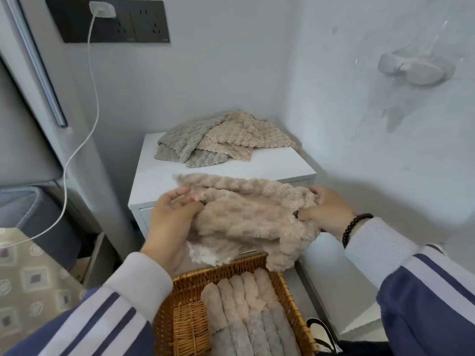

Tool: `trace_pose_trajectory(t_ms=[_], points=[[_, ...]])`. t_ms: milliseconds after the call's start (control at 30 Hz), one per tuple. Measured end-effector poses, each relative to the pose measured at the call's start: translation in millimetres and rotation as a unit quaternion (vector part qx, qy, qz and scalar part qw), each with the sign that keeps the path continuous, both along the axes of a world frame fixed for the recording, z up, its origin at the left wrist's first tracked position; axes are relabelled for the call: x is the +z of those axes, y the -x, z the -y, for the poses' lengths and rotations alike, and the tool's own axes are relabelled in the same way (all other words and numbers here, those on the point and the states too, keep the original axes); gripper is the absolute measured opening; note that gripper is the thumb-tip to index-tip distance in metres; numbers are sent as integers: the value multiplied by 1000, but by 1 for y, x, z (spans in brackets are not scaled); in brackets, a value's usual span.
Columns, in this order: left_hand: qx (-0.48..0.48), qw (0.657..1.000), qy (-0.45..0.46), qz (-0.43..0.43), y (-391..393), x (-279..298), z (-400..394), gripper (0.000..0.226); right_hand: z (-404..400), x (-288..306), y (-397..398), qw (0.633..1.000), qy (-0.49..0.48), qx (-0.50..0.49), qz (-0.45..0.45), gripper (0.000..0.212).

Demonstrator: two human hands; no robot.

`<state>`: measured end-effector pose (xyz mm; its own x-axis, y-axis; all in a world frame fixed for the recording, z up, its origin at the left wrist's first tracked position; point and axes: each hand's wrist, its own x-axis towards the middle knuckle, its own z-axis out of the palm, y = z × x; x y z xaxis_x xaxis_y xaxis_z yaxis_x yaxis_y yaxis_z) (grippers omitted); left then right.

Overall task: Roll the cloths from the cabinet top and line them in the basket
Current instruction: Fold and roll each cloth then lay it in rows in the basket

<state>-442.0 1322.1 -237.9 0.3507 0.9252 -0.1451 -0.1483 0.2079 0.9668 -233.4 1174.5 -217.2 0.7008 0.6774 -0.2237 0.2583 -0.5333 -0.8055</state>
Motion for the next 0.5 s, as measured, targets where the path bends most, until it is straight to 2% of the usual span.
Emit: trace_pose_trajectory(t_ms=[67,133,200,267,333,433,500], points=[[2,994,-101,-46,9,12,-5,32,5,-2,-6,996,34,-12,80,51],[-12,978,-178,-109,18,17,-7,30,10,-4,-9,995,48,-18,84,52],[-45,965,-194,-170,24,16,-10,22,12,-7,-11,998,38,-26,52,45],[-90,964,-145,-205,28,14,-10,16,11,-12,-13,998,5,-62,-30,38],[-127,975,-34,-177,31,11,-7,14,9,-18,-13,987,-22,-107,-114,41],[-169,973,111,-113,40,6,-6,27,6,-25,-10,986,-4,-102,-135,43],[-164,974,117,-102,45,5,-6,33,2,-26,-6,991,-2,-84,-107,49]])
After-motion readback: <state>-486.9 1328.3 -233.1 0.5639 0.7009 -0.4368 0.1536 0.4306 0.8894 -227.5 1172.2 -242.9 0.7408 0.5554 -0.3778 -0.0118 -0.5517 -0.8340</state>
